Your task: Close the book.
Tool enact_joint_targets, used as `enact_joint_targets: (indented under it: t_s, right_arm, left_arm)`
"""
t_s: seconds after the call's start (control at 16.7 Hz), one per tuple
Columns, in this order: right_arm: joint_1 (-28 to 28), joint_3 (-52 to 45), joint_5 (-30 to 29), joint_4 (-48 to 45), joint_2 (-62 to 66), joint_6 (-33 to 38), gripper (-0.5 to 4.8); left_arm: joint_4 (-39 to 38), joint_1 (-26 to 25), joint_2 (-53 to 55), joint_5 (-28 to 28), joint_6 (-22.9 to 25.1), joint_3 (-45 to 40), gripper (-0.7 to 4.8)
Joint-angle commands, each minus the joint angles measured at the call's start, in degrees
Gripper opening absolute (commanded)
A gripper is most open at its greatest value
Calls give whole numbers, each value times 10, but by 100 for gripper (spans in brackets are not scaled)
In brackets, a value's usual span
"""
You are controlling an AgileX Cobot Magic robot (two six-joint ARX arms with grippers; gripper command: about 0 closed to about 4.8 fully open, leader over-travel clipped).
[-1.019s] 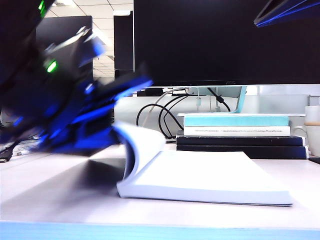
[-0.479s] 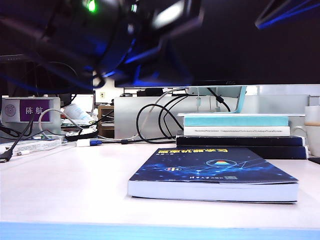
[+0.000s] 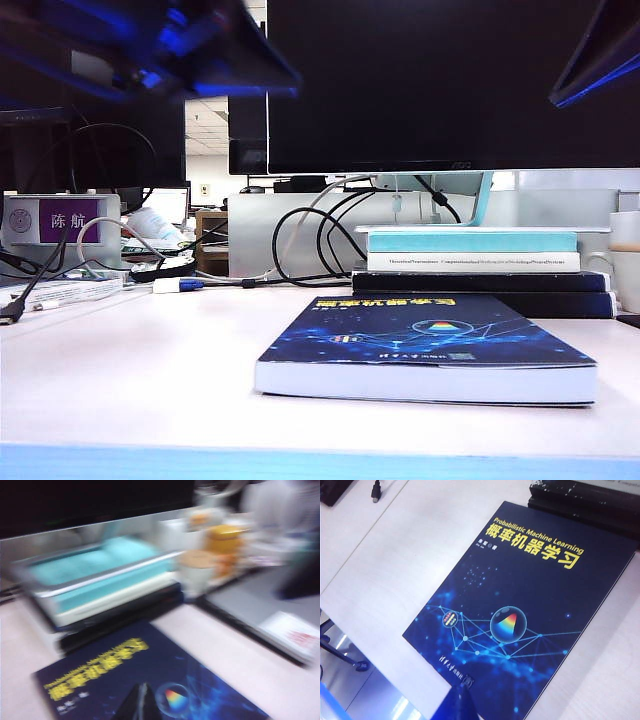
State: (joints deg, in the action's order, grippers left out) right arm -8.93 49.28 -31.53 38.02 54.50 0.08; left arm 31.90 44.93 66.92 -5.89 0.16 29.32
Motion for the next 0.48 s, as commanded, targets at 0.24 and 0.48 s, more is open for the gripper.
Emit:
enact_joint_targets:
  t_s: [0.24, 0.48]
  right_arm:
    - [0, 2, 35, 9, -2, -3, -2]
    - [6, 0, 67, 14, -35, -8, -2]
  left_arm:
    - [-321, -114, -110, -128, 61, 52, -5]
    - [-361, -140, -209, -123, 67, 71, -5]
